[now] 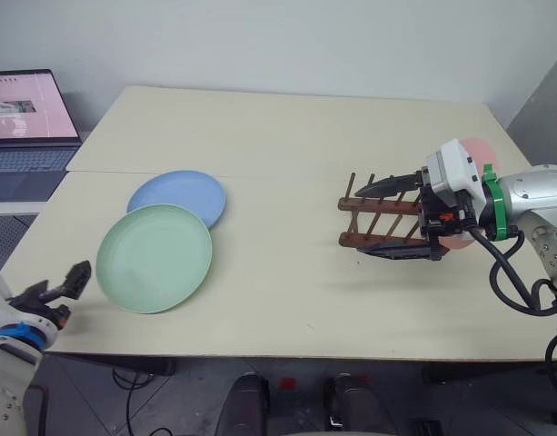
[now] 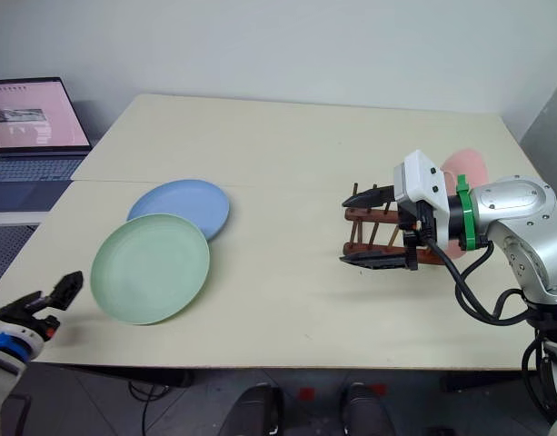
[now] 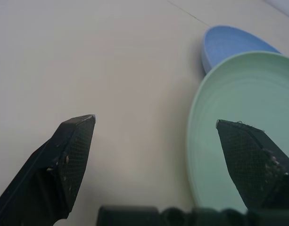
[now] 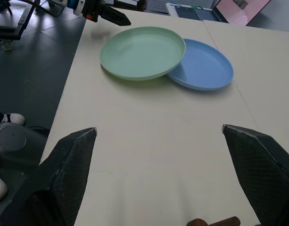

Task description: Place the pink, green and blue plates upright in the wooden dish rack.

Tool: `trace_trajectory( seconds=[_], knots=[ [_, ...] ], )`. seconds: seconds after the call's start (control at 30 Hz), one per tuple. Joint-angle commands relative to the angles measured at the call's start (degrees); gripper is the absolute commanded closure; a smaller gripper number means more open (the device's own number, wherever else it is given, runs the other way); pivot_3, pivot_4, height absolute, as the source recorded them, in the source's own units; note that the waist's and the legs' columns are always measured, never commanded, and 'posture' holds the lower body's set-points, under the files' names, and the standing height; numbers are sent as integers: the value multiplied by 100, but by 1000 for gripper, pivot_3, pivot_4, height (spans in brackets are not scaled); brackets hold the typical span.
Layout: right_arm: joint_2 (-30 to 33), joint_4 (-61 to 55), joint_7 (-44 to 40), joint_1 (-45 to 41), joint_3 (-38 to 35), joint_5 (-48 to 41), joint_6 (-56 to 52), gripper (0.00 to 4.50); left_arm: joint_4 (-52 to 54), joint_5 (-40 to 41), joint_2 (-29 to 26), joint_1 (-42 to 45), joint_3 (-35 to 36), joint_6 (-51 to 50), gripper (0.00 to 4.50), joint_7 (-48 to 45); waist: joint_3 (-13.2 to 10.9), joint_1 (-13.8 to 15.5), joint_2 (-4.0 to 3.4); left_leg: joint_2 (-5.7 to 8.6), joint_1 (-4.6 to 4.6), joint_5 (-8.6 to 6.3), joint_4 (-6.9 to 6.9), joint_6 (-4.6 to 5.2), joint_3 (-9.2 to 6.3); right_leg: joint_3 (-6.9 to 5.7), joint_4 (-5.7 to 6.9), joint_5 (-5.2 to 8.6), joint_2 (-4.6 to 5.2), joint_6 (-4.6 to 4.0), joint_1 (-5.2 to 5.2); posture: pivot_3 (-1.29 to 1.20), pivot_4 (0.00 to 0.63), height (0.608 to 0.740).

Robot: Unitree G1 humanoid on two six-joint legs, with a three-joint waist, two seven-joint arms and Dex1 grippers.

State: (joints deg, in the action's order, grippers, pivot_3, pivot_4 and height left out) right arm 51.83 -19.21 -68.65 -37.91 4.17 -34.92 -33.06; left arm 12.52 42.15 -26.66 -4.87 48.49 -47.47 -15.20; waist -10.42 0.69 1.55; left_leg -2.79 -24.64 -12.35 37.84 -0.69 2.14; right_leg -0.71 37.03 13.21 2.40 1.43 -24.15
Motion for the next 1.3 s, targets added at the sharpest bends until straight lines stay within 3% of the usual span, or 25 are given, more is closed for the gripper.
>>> trace_trajectory(
  seconds=[0.03, 0.17, 0.27, 0.73, 0.87, 1.03, 1.17, 1.3],
  knots=[
    [28, -258, -32, -142, -135, -69, -48, 40, 150, 419, -94, 39, -115, -251, 0, -131, 0, -2, 1, -3, -2, 0, -1, 0, -3, -2, 0, 0, 2, -1, -1, 0, 150, 740],
    [42, -354, -8, -98, -173, -75, -97, 40, 94, 385, -171, 3, -323, -430, 0, -14, 0, -29, 0, -3, -2, 0, -4, 0, -2, -2, 2, 1, 2, -4, -2, 0, 150, 740],
    [-18, -411, 107, -116, -282, -243, -296, 0, -77, 295, -176, 74, -383, -467, 585, 169, 0, -45, 1, -3, -2, 0, -3, 0, -1, -1, 2, 0, 1, -4, -2, 0, 150, 740],
    [-101, -407, 263, -42, -304, -182, -257, 0, 172, 620, -112, 76, -423, -398, 4454, 146, 1, -44, 2, 0, -2, 0, -3, -1, -2, -3, 2, 0, 9, -6, -2, 0, 150, 740],
    [-111, -407, 370, -9, -342, -169, -258, 0, 776, 1362, 77, -41, -21, -444, 4495, 339, 2, -62, 4, 4, -2, -1, -3, -1, 2, 0, 1, -1, 22, -5, -1, 0, 150, 740],
    [-193, -364, 475, -47, -364, -151, -193, 0, 1483, 2949, 77, -11, 200, -568, 4495, 1029, 2, -44, 6, 5, -7, -1, -3, -1, -10, 3, -1, 0, 28, -6, -1, 0, 150, 740],
    [-323, -321, 548, -186, -186, 140, 73, 0, 1481, 3435, -100, 914, -359, -390, 4495, 1959, 2, -5, 6, 8, -6, 1, 4, 0, -17, -4, 4, 0, 16, -3, 5, 0, 150, 740],
    [-576, -381, 835, -268, 535, 1261, 789, 0, 1325, 2945, 230, 2362, -1642, -339, 4495, 3016, 9, 50, 18, 20, -2, 3, 12, 1, -13, -3, 4, -3, -23, 14, 14, 0, 150, 740]
  ],
)
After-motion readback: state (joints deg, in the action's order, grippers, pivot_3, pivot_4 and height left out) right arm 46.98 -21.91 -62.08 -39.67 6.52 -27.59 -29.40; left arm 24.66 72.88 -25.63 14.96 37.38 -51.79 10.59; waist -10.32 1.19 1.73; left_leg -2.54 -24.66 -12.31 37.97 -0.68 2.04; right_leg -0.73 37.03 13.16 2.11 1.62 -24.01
